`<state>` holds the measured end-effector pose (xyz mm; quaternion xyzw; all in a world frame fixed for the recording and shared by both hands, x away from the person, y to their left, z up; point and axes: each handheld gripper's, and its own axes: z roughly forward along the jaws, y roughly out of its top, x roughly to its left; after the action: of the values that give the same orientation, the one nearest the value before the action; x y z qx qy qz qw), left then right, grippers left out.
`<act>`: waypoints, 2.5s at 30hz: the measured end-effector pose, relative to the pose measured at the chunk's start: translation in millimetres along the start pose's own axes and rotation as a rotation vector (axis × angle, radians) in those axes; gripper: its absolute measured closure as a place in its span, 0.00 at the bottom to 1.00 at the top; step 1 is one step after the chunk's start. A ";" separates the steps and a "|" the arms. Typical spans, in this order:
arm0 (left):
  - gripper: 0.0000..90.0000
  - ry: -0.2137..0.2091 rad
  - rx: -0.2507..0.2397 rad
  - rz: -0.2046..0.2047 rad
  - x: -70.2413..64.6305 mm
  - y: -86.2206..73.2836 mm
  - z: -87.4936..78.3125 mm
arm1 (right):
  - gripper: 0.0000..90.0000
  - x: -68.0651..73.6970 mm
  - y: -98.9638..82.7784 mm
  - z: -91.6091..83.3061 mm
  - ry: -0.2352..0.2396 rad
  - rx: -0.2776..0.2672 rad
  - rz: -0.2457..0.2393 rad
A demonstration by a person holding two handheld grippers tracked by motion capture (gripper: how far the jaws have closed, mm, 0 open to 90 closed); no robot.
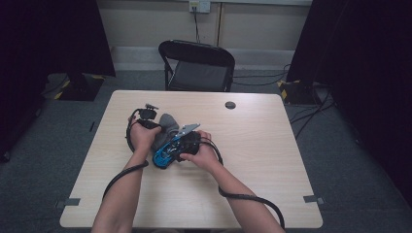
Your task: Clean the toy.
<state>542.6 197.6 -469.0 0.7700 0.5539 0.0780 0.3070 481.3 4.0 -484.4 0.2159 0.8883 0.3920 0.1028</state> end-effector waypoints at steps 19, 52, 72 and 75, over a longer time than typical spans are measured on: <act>0.81 -0.031 0.060 0.151 -10.3 -8.9 5.8 | 0.22 1.1 1.2 0.1 -0.002 0.009 -0.001; 0.82 -0.077 0.114 0.155 16.6 -51.6 -39.7 | 0.22 4.9 4.2 0.8 0.002 0.027 -0.007; 0.82 -0.092 0.071 0.125 20.1 -94.3 -66.9 | 0.22 5.9 4.6 0.8 -0.001 0.031 -0.004; 0.82 -0.099 0.065 0.116 20.7 -99.9 -70.7 | 0.23 6.0 5.0 0.9 -0.001 0.033 -0.005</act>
<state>437.4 263.3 -472.9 0.8132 0.4949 0.0393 0.3038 477.8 10.3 -481.4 0.2155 0.8953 0.3768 0.1004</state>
